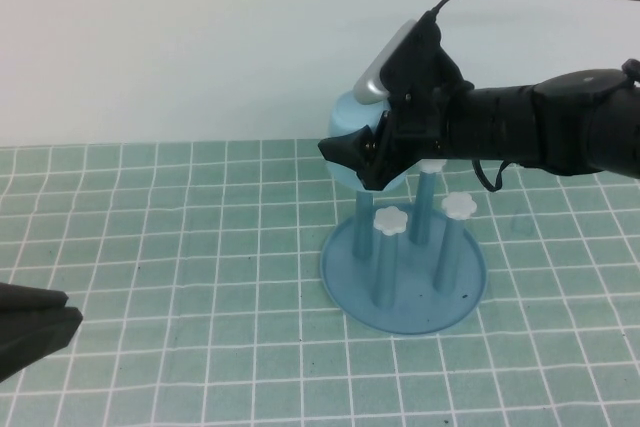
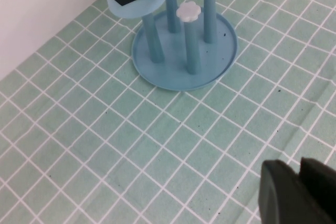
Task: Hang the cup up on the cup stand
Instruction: Place the cup on the cup holder
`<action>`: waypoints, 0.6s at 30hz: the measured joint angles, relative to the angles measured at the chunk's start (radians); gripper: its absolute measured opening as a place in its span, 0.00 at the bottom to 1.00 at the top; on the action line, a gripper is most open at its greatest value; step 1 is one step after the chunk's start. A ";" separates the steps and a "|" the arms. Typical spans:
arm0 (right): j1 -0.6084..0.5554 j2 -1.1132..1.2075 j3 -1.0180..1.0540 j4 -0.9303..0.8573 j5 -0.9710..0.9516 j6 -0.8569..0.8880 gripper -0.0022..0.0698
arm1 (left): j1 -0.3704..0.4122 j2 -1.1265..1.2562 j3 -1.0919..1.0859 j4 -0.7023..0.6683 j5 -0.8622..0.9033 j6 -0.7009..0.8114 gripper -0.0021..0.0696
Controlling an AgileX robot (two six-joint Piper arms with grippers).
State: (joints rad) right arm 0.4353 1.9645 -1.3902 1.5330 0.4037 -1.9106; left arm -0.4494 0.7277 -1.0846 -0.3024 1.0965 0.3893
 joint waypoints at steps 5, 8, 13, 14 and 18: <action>0.000 0.008 0.000 0.002 0.000 -0.003 0.74 | 0.000 0.000 0.000 0.000 0.001 0.000 0.10; 0.000 0.012 0.000 0.004 0.004 -0.003 0.74 | 0.000 0.000 0.000 0.000 0.001 0.000 0.10; 0.000 0.014 0.000 0.005 0.004 -0.003 0.78 | 0.000 0.000 0.000 0.000 0.004 0.000 0.10; 0.000 0.014 0.000 0.005 0.004 -0.003 0.80 | 0.000 0.000 0.000 0.000 0.008 0.000 0.10; 0.000 0.014 0.000 0.006 0.004 0.001 0.87 | 0.000 0.000 0.000 0.000 0.020 -0.002 0.10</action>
State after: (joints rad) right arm 0.4353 1.9785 -1.3902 1.5392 0.4079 -1.9094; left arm -0.4494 0.7277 -1.0846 -0.3024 1.1163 0.3877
